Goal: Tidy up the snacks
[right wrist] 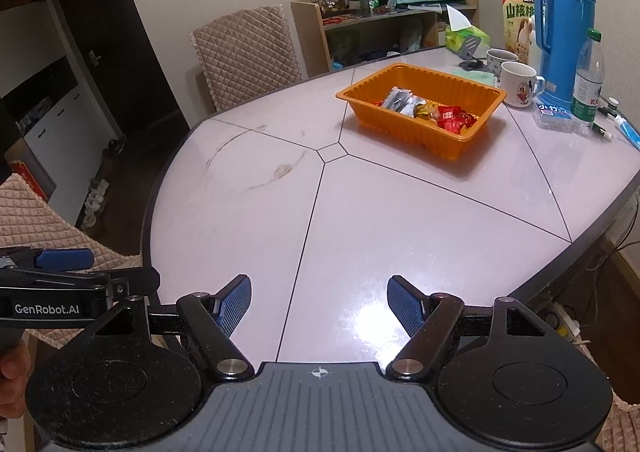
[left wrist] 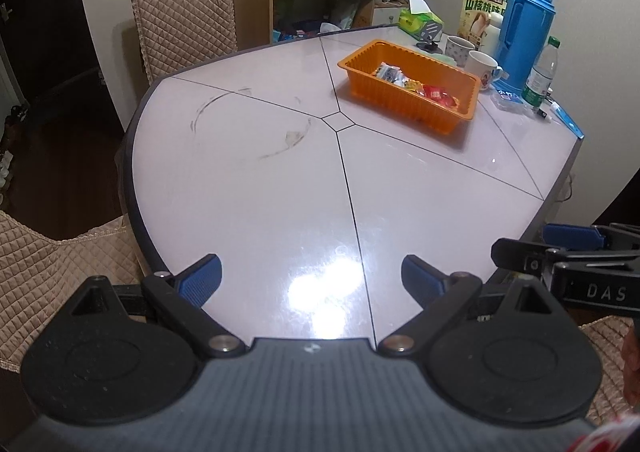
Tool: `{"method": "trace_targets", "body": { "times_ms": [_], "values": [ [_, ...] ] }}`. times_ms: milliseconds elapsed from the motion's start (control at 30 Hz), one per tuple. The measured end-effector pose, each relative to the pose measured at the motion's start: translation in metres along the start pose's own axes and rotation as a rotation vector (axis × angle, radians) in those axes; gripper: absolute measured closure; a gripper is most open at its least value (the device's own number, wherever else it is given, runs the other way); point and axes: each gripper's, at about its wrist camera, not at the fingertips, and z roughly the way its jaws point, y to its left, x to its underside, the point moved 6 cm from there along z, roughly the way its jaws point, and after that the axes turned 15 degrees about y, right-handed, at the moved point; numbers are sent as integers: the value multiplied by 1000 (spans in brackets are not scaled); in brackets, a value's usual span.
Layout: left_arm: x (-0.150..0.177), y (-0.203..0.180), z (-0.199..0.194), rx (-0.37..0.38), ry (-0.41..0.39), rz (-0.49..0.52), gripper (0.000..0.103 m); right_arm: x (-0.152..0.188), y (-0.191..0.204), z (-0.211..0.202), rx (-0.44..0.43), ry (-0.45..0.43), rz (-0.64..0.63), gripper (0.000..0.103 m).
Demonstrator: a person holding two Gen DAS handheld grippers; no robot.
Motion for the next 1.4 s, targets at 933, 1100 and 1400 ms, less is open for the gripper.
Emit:
{"method": "trace_targets", "body": {
  "times_ms": [933, 1100, 1400],
  "values": [
    [0, -1, 0, 33, -3, 11, 7, 4, 5, -3, 23, 2, 4, 28],
    [-1, 0, 0, 33, -2, 9, 7, 3, 6, -2, 23, 3, 1, 28],
    [-2, 1, -1, 31, -6, 7, 7, 2, 7, -1, 21, 2, -1, 28]
  ]
}}
